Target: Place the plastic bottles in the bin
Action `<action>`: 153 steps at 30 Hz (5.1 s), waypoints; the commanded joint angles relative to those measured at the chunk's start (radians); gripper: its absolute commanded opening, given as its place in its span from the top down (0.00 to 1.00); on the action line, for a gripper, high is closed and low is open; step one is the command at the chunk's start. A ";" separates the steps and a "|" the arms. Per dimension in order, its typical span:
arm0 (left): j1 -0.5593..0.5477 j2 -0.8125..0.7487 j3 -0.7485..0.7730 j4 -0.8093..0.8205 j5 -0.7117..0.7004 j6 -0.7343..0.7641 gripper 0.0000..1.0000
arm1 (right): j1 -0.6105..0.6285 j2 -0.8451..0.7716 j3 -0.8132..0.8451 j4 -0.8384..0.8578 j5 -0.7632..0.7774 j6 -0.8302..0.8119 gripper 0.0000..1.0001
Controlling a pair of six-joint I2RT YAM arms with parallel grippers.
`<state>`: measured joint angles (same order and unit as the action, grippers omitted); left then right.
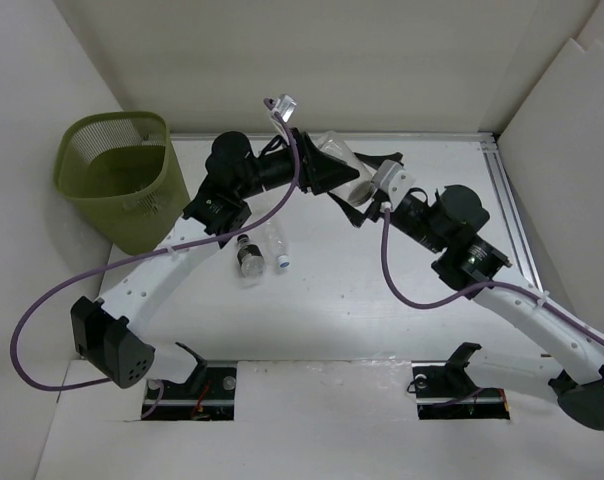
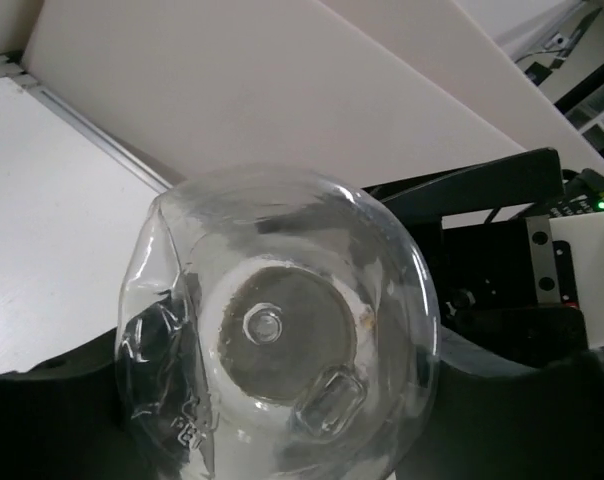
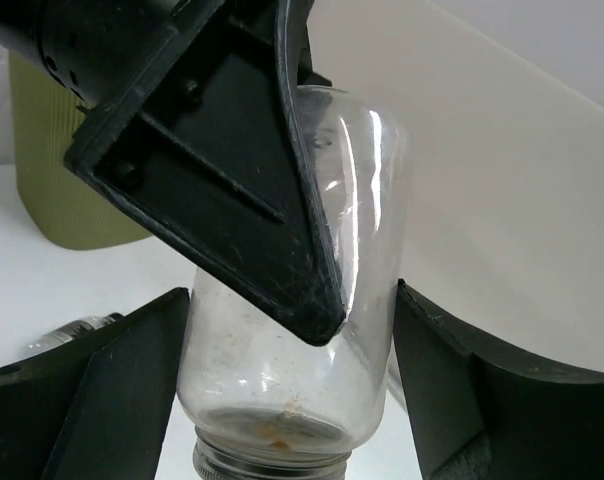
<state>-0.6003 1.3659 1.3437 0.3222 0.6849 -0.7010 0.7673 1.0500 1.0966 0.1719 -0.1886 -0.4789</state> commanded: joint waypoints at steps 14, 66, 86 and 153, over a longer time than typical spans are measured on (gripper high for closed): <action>0.458 -0.178 0.195 -0.320 -0.400 -0.018 1.00 | -0.100 0.033 -0.098 0.084 -0.084 -0.003 0.00; 1.139 -0.313 0.229 -0.693 -0.094 0.031 0.00 | 0.090 1.137 0.444 -0.181 0.272 0.510 0.10; 0.352 -0.119 0.116 -0.491 -0.166 0.132 0.00 | -0.187 0.345 0.108 -0.118 0.091 0.271 1.00; 0.664 0.079 0.716 -0.968 -0.923 0.253 0.00 | 0.262 0.705 0.244 -0.099 0.271 0.436 0.00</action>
<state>0.2031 1.5631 1.9881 -0.6266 -0.0971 -0.5270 1.0222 1.6966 1.2182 0.1303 -0.0002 -0.1619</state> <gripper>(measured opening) 0.996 0.999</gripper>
